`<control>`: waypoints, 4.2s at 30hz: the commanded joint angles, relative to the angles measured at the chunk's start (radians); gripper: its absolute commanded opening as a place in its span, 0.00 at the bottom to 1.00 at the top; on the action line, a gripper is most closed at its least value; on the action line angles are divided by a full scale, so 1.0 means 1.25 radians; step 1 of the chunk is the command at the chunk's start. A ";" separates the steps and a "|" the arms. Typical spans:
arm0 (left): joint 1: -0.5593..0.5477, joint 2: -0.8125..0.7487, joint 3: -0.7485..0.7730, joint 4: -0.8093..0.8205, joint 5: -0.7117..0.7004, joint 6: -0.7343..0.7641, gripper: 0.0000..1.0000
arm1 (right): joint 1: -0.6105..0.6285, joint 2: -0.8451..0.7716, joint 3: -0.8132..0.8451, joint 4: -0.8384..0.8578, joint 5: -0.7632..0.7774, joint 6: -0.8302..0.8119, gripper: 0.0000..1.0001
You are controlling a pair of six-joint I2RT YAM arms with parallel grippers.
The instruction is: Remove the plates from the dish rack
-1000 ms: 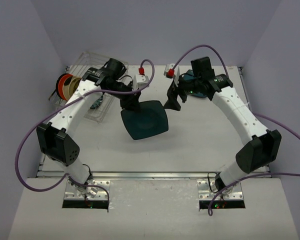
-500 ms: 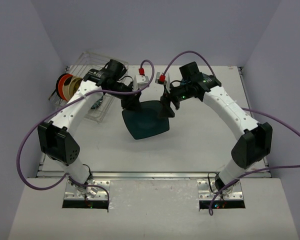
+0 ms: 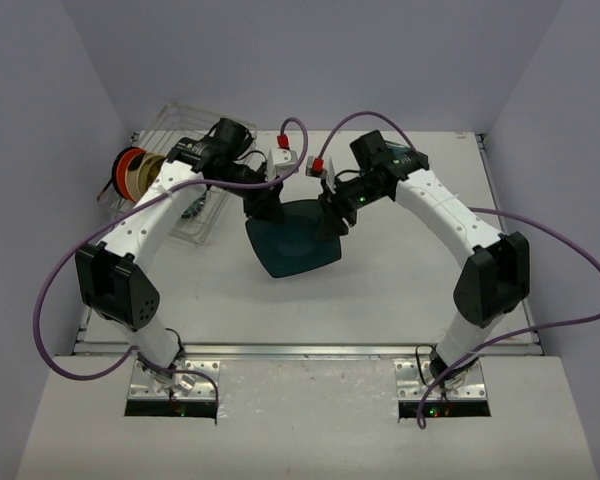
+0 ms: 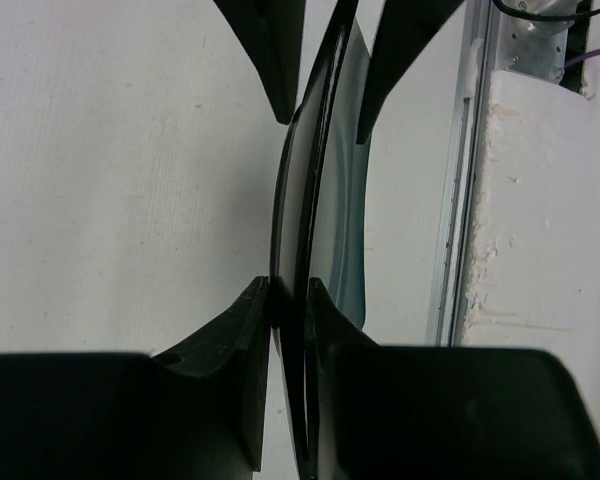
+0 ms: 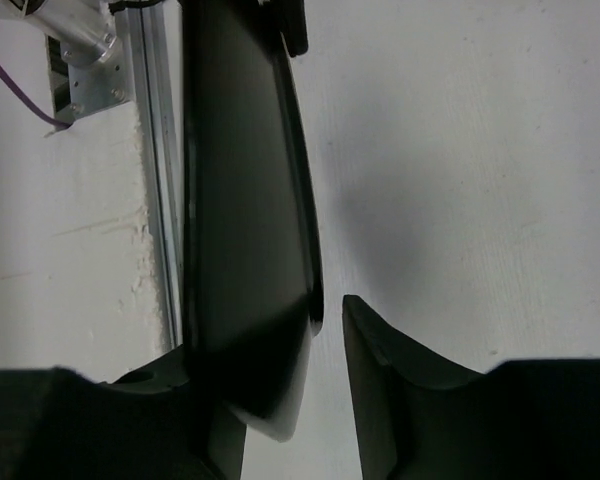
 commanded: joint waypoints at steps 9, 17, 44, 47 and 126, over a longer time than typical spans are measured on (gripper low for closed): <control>-0.003 -0.018 0.017 0.053 0.064 -0.035 0.34 | 0.017 0.037 0.091 -0.088 -0.018 -0.009 0.00; 0.015 -0.044 0.010 0.214 -0.105 -0.245 1.00 | -0.097 0.078 0.138 -0.042 -0.193 0.171 0.00; 0.196 -0.104 -0.024 0.422 -0.258 -0.408 1.00 | -0.560 0.520 0.531 0.178 -0.227 0.500 0.00; 0.196 -0.101 -0.030 0.422 -0.258 -0.409 1.00 | -0.568 0.546 0.546 0.197 -0.213 0.496 0.00; 0.206 -0.122 -0.119 0.434 -0.277 -0.438 1.00 | -0.487 0.611 0.504 0.365 0.386 0.285 0.90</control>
